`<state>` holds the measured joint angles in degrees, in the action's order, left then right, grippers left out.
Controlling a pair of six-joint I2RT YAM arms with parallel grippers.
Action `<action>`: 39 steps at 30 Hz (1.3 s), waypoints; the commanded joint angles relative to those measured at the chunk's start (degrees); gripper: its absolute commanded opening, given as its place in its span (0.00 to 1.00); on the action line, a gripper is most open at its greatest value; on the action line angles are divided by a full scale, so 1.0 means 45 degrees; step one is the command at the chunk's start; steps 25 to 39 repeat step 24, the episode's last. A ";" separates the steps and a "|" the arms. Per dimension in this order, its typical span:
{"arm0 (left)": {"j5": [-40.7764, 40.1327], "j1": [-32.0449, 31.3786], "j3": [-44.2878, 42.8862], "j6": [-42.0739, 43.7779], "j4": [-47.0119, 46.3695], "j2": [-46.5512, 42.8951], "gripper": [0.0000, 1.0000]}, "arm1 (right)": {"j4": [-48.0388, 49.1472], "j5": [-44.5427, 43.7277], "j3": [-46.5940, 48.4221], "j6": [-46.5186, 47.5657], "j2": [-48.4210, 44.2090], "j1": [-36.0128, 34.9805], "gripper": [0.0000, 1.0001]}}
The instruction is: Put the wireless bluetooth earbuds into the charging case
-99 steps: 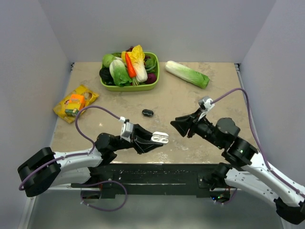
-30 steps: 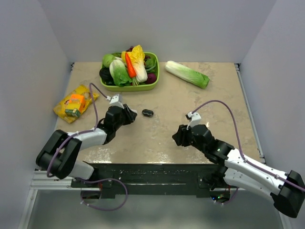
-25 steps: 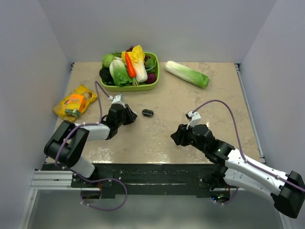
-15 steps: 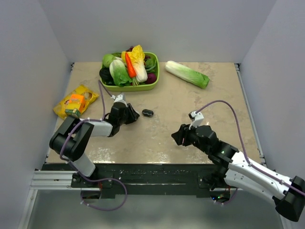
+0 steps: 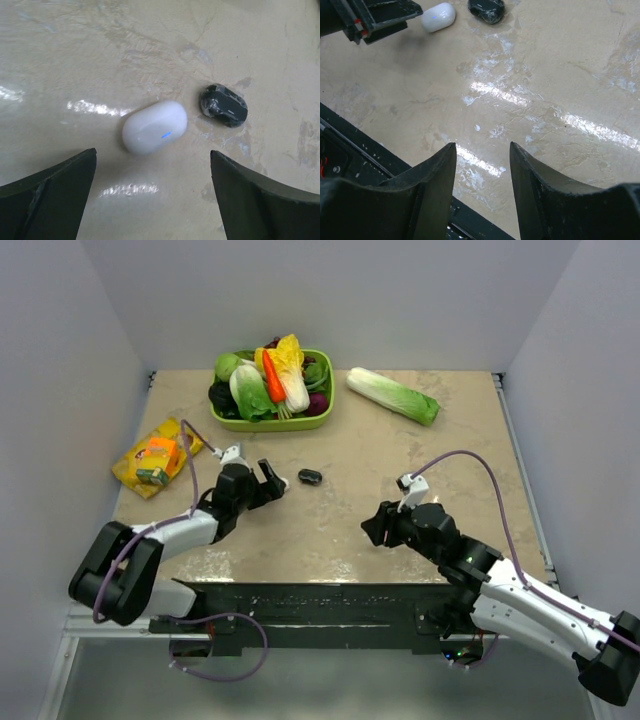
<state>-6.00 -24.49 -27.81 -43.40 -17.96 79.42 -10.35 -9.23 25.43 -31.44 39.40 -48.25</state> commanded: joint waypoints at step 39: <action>0.1275 -0.0163 0.0224 -0.0768 0.2603 -0.6847 1.00 | 0.0723 -0.3428 0.0558 -0.1137 -0.1413 -0.0001 0.98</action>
